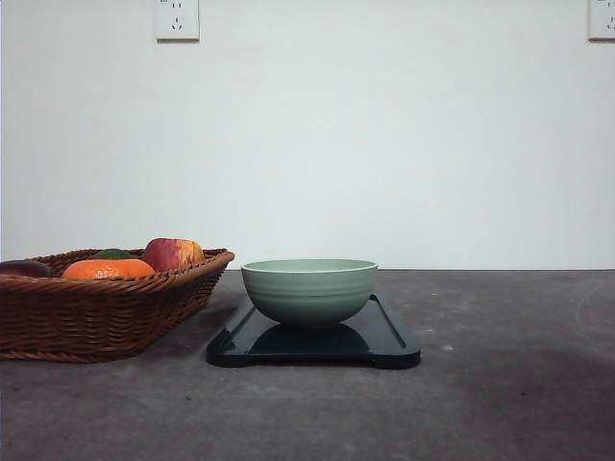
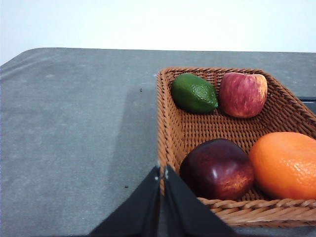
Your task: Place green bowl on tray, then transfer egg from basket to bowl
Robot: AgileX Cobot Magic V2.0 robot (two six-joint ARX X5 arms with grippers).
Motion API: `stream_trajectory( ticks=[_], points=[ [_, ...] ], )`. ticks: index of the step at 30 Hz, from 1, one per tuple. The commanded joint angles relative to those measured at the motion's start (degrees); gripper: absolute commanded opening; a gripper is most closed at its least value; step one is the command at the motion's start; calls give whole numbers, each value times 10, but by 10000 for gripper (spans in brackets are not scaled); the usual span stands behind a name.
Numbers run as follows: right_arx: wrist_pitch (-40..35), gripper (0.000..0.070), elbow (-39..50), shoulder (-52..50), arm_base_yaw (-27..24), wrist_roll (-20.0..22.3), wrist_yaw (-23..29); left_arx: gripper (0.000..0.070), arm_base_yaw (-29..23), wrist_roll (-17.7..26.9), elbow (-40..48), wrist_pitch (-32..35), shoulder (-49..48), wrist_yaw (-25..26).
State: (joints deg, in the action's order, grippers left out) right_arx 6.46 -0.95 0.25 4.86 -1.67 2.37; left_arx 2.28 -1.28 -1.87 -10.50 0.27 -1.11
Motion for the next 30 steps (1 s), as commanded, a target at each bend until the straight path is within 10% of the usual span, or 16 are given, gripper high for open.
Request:
stream_trajectory(
  ticks=[1, 30],
  points=[
    [-5, 14, 2, 0, 1, 4, 0, 0, 0, -3, 11, -2, -1, 2],
    [-5, 14, 2, 0, 1, 4, 0, 0, 0, -3, 11, -2, -1, 2]
  ],
)
